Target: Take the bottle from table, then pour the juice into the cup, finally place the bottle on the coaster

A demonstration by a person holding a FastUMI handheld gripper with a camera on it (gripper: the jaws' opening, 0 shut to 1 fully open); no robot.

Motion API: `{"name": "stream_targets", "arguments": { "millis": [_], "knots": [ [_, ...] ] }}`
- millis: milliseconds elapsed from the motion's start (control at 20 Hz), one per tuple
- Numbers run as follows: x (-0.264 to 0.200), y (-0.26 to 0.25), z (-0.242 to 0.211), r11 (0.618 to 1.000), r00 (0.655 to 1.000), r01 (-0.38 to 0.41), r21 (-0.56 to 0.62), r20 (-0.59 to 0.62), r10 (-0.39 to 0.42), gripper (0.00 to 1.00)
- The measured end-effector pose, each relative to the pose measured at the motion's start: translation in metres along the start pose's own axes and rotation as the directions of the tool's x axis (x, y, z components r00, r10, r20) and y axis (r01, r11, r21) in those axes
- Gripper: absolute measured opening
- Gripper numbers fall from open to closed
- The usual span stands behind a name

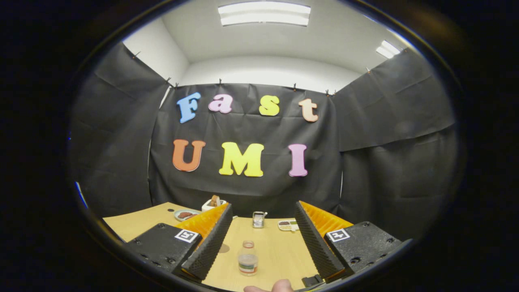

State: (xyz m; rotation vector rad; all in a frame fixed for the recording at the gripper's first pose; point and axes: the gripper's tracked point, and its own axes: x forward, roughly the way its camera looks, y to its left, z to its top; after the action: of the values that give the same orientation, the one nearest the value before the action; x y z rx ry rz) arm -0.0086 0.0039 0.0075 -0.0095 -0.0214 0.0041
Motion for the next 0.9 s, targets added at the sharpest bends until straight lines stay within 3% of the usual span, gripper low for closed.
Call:
{"name": "stream_targets", "arguments": {
  "millis": [600, 900],
  "knots": [
    [0.0, 0.0, -0.003, 1.0, 1.0, -0.002, -0.006, 0.017, 0.002, 0.99],
    [0.003, -0.001, -0.027, 1.0, 1.0, -0.018, 0.014, -0.004, 0.018, 0.99]
  ]
}}
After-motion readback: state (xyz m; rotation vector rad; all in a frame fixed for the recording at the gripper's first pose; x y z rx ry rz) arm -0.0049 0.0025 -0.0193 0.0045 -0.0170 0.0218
